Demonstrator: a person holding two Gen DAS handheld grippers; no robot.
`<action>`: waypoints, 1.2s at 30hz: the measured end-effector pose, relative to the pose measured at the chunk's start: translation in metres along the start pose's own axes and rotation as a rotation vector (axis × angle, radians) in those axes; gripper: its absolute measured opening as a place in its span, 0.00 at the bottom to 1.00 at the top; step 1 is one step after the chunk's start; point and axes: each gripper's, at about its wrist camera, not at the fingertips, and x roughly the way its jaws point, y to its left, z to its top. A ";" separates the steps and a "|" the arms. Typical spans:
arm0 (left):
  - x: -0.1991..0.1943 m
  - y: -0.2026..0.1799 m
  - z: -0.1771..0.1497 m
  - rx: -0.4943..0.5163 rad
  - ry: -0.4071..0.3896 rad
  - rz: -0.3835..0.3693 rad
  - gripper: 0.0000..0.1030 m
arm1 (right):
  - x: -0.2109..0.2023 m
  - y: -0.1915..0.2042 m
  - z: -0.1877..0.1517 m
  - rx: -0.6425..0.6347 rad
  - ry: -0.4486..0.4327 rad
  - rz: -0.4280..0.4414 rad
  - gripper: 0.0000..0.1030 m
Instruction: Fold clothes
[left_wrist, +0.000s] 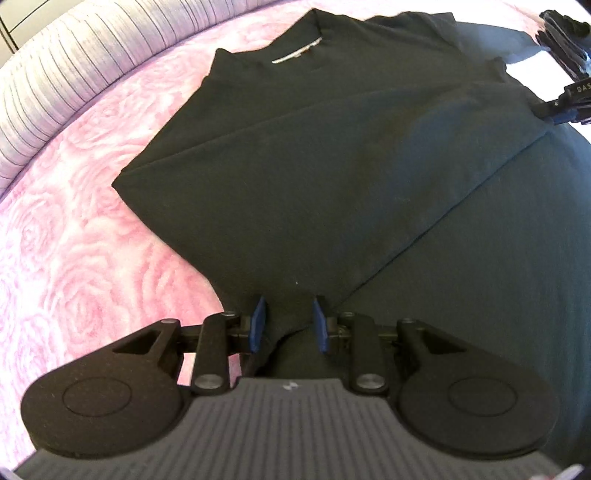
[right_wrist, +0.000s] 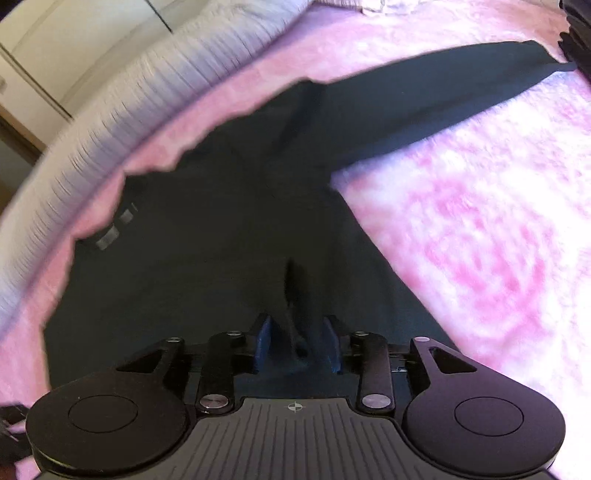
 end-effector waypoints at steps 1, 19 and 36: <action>-0.001 0.000 0.000 0.007 0.006 0.001 0.23 | -0.002 0.002 0.000 -0.016 0.006 -0.031 0.34; -0.026 -0.095 0.068 0.062 -0.166 -0.118 0.27 | -0.008 0.005 0.036 0.039 0.084 0.172 0.42; 0.045 -0.215 0.131 -0.104 -0.081 -0.176 0.28 | 0.088 -0.067 0.094 0.144 0.430 0.673 0.46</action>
